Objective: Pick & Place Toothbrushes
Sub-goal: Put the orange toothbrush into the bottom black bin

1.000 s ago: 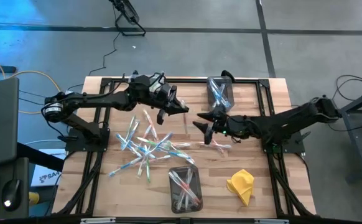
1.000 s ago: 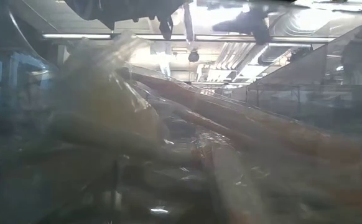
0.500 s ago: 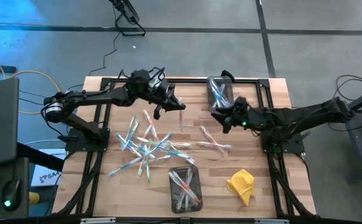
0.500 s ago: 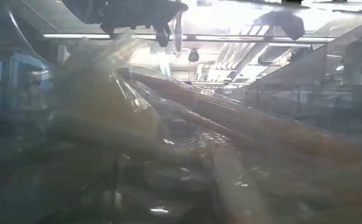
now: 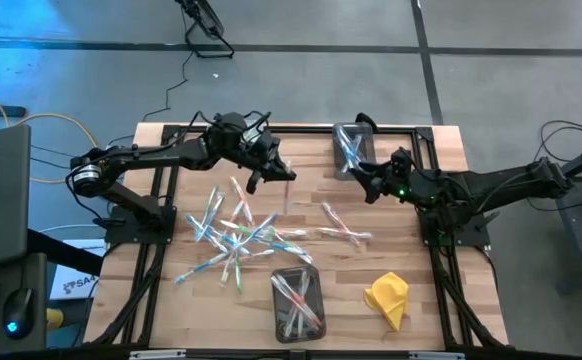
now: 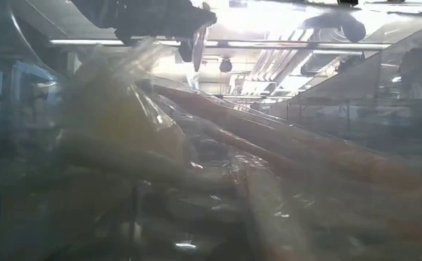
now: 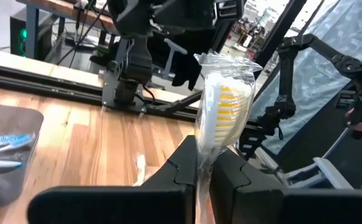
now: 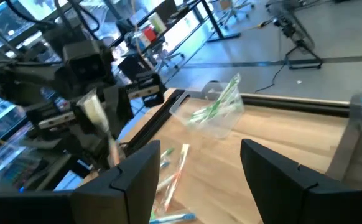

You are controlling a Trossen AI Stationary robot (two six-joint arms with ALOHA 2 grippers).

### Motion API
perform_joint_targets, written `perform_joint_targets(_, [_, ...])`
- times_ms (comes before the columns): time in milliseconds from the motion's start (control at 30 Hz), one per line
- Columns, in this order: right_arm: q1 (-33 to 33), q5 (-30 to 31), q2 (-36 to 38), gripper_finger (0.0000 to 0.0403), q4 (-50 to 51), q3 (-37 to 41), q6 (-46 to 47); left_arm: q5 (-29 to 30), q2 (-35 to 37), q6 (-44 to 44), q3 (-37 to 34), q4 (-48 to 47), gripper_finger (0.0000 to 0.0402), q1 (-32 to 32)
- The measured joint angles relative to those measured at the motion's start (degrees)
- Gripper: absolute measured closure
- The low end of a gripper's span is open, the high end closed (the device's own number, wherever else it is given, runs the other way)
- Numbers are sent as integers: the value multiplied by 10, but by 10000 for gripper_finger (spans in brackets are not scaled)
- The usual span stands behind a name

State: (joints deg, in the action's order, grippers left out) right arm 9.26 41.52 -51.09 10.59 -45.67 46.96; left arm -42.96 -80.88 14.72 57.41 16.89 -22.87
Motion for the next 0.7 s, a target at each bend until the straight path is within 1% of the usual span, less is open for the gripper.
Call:
perform_joint_targets(133, [-3,5,0,188,7,0,0,0,0,-1,0,-11,391,0])
perform_joint_targets(367, [-4,4,0,188,22,0,-2,4,0,11,0,1,391,0])
perform_joint_targets(467, [-4,5,0,188,31,0,-17,12,0,43,0,13,391,0])
perform_joint_targets(700, [-4,4,0,188,31,0,-103,44,0,138,0,36,391,0])
